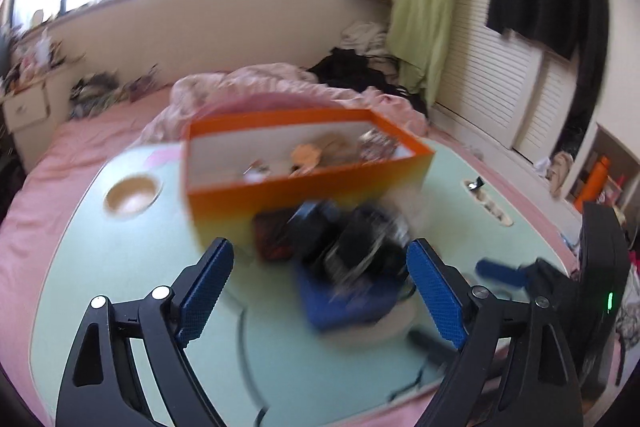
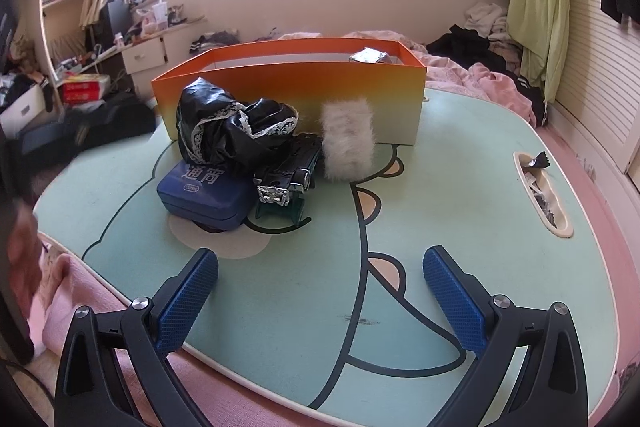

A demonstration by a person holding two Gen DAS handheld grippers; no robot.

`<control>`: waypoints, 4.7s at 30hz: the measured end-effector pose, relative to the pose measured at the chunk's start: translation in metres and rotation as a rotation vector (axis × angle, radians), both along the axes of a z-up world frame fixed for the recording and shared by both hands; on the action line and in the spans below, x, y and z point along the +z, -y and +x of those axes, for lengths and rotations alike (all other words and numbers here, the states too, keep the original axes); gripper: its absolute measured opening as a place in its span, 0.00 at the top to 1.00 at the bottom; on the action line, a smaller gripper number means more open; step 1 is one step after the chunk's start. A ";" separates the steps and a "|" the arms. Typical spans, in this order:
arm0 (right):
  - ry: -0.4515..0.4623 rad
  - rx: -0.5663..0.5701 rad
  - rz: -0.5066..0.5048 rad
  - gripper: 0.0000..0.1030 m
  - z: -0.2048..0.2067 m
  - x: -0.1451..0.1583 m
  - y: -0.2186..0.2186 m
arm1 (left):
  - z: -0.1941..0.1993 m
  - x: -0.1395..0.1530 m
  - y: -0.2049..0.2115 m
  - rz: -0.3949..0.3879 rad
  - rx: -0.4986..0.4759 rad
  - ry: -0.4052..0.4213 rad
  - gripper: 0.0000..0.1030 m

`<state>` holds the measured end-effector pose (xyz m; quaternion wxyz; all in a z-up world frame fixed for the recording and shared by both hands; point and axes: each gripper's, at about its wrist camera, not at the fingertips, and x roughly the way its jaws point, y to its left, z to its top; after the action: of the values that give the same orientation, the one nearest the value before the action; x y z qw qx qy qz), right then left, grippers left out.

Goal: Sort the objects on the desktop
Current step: 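Grasp the black lace fabric with the left gripper while the right gripper grasps the toy car, then drop the black lace fabric into the box with the left gripper while the right drops the toy car in, then grasp the blue tin with the left gripper, then drop the blue tin into the box with the left gripper while the right drops the white pompom in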

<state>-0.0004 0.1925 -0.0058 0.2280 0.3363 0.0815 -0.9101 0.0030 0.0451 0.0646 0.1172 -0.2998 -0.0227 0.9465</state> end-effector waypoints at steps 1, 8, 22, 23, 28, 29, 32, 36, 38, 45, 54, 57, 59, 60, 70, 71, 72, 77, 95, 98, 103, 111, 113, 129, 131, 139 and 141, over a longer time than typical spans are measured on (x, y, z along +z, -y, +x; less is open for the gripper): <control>0.000 0.000 -0.001 0.00 0.000 0.000 0.000 | -0.010 0.000 -0.008 -0.022 -0.007 0.007 0.14; -0.001 0.001 -0.009 0.00 0.002 0.001 0.002 | -0.034 -0.016 -0.016 -0.003 0.005 0.039 0.66; 0.113 -0.011 -0.304 0.38 -0.040 0.037 -0.004 | 0.038 -0.041 0.044 0.013 0.100 0.040 0.67; 0.123 -0.016 -0.297 0.42 -0.044 0.037 0.001 | 0.038 -0.044 0.044 0.018 0.102 0.029 0.66; 0.228 -0.035 -0.207 0.64 -0.066 0.020 0.023 | 0.040 -0.043 0.044 0.017 0.098 0.024 0.66; 0.223 -0.039 -0.200 0.68 -0.065 0.020 0.022 | 0.040 -0.043 0.046 0.025 0.097 0.024 0.66; 0.199 -0.022 -0.175 0.69 -0.057 0.021 0.018 | 0.041 -0.043 0.049 0.038 0.094 0.024 0.66; 0.199 0.044 -0.263 0.69 -0.036 0.021 0.000 | 0.043 -0.041 0.047 0.026 0.095 0.015 0.66; 0.209 0.069 -0.322 0.69 -0.028 0.023 -0.009 | 0.045 -0.034 0.047 0.029 0.088 0.005 0.66; 0.123 0.051 -0.404 0.69 -0.057 0.085 -0.012 | 0.026 0.035 0.041 0.051 0.066 -0.126 0.66; 0.094 -0.007 -0.527 0.43 -0.109 0.103 -0.004 | -0.052 0.046 0.048 0.184 0.155 -0.079 0.34; 0.029 0.002 -0.465 0.43 -0.080 0.107 -0.013 | -0.024 0.031 0.056 0.211 0.126 -0.083 0.34; 0.011 0.002 -0.416 0.42 -0.060 0.101 -0.019 | -0.008 0.021 0.053 0.164 0.126 -0.063 0.33; 0.021 0.000 -0.383 0.39 -0.048 0.092 -0.022 | -0.002 0.015 0.051 0.135 0.122 -0.041 0.33; 0.010 -0.076 0.000 0.18 -0.008 0.010 0.002 | 0.027 -0.063 0.019 -0.122 0.070 0.124 0.01; 0.011 -0.069 0.026 0.09 -0.008 0.008 0.007 | 0.030 -0.065 0.021 -0.119 0.064 0.109 0.00; 0.012 -0.055 0.043 0.02 -0.009 0.006 0.012 | 0.029 -0.066 0.022 -0.110 0.055 0.112 0.00; 0.014 -0.050 0.034 0.01 -0.009 0.001 0.008 | 0.023 -0.067 0.025 -0.110 0.051 0.109 0.00; 0.005 -0.065 -0.015 0.00 -0.010 0.002 0.001 | 0.026 -0.062 0.024 -0.109 0.049 0.100 0.00; 0.000 -0.098 -0.164 0.02 -0.008 0.007 -0.025 | 0.027 -0.058 0.019 -0.129 0.052 0.105 0.01; -0.014 -0.162 -0.342 0.04 -0.008 0.013 -0.059 | 0.026 -0.029 -0.012 -0.143 -0.022 0.034 0.01; 0.006 -0.138 -0.329 0.08 -0.035 0.048 -0.045 | -0.032 -0.047 -0.029 -0.125 0.004 0.251 0.30; 0.033 -0.113 -0.287 0.08 -0.046 0.056 -0.031 | -0.023 -0.048 -0.023 -0.088 -0.008 0.235 0.33; 0.082 -0.053 -0.189 0.79 -0.077 0.046 -0.005 | 0.023 -0.002 0.048 0.104 0.046 0.077 0.36; 0.070 -0.042 -0.199 0.79 -0.076 0.061 -0.005 | 0.019 0.011 0.050 0.110 0.044 0.050 0.36; -0.026 -0.039 -0.201 0.77 -0.115 0.119 0.031 | -0.038 0.078 0.044 0.160 0.105 -0.082 0.36; -0.027 -0.026 -0.193 0.46 -0.132 0.116 0.040 | -0.059 0.077 0.047 0.166 0.166 -0.067 0.30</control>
<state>-0.1328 0.1522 0.1104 0.2463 0.3017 -0.0081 -0.9210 -0.0563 -0.0018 0.1418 0.0634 -0.2545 -0.1216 0.9573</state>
